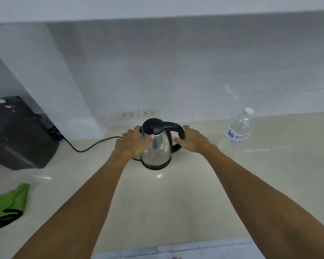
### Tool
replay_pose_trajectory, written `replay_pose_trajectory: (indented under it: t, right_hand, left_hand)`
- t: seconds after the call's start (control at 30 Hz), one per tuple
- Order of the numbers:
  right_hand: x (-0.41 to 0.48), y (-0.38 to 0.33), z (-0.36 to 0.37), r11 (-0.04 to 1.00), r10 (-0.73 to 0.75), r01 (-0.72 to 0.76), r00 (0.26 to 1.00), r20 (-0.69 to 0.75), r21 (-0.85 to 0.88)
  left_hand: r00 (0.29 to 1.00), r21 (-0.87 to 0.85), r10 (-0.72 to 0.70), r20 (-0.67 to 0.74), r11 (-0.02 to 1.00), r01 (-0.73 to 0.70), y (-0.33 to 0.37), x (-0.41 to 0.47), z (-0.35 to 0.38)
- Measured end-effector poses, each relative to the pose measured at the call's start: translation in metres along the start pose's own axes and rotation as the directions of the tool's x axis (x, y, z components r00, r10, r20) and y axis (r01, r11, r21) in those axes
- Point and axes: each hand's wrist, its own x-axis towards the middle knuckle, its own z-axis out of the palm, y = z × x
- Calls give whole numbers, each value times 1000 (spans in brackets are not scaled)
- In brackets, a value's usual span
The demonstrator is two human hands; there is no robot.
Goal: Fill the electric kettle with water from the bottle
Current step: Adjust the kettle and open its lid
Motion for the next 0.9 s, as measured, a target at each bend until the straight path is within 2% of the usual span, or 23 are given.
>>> replay_pose_trajectory:
  t: [0.13,0.3,0.5,0.73,0.9]
  right_hand:
    - [15,9,0,999,26,-26,1000,1,20]
    - [39,20,6,997,40,-44,998,52,71]
    - [55,22,23,975,-4,0,1000,18,222]
    - [59,23,31,939,42,-14,996,-74,344]
    - [58,23,34,933,45,12,988,-149,360]
  left_hand:
    - [995,-81,-88,-37,993,85,-9,14,17]
    - [990,-259,-134,-36,958,121,-9,25,33]
    - [996,-572,-92,1,816,76,-19,33,44]
    - [991,-621,-129,-35,780,80,-26,39,54]
    - [986,-643,-135,-95,765,43,-20,39,55]
